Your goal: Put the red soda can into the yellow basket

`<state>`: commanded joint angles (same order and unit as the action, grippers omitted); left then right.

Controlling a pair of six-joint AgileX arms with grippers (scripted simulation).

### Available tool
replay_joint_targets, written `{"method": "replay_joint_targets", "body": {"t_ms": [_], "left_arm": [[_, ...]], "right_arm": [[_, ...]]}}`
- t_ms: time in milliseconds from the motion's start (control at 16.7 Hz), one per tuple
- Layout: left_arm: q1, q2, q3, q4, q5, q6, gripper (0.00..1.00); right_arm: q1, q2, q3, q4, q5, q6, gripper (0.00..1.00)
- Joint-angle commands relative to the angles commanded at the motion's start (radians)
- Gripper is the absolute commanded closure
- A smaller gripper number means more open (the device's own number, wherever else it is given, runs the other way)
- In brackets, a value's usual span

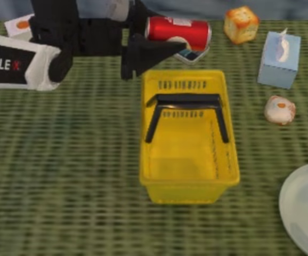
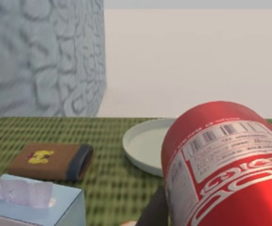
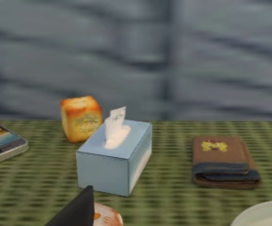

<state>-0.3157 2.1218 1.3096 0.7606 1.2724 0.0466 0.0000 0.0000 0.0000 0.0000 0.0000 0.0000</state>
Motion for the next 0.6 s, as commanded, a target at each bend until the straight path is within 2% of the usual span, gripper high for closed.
{"method": "replay_joint_targets", "body": {"t_ms": [300,600], "left_arm": [[0.013,0.142,-0.059,0.22,0.001,-0.005,1.0],[0.017,0.172,-0.075,0.26,-0.001,-0.005,1.0]], "right_arm": [[0.0,0.0,0.0,0.0,0.0,0.0,0.0],[0.0,0.0,0.0,0.0,0.0,0.0,0.0]]}}
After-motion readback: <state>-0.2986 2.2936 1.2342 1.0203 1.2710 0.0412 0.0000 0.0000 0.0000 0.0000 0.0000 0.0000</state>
